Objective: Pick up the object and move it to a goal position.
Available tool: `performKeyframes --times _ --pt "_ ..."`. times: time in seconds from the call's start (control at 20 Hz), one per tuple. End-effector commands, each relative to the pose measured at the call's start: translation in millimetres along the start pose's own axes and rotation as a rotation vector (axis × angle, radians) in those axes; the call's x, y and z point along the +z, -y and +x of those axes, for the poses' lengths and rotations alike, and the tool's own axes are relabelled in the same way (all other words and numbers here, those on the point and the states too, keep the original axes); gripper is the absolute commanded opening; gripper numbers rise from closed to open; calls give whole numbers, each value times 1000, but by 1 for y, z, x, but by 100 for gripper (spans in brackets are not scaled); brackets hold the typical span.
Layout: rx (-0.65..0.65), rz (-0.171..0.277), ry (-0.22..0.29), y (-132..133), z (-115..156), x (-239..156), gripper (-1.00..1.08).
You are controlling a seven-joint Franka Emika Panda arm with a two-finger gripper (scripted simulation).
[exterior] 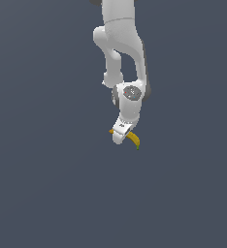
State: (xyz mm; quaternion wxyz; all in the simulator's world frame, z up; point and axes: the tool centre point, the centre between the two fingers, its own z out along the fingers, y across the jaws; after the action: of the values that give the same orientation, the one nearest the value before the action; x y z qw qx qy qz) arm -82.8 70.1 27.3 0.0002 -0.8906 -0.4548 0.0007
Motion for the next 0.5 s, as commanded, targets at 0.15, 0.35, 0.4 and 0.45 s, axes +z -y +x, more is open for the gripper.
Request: performKeyframes --times 0.15,0.35,0.4,0.45 --pt "-1 -1 -1 0 0 9 100" --pt "-1 -1 -1 0 0 9 -100" --pt "-1 -1 -1 0 0 9 -100" --pt "-1 -1 -1 0 0 9 -100"
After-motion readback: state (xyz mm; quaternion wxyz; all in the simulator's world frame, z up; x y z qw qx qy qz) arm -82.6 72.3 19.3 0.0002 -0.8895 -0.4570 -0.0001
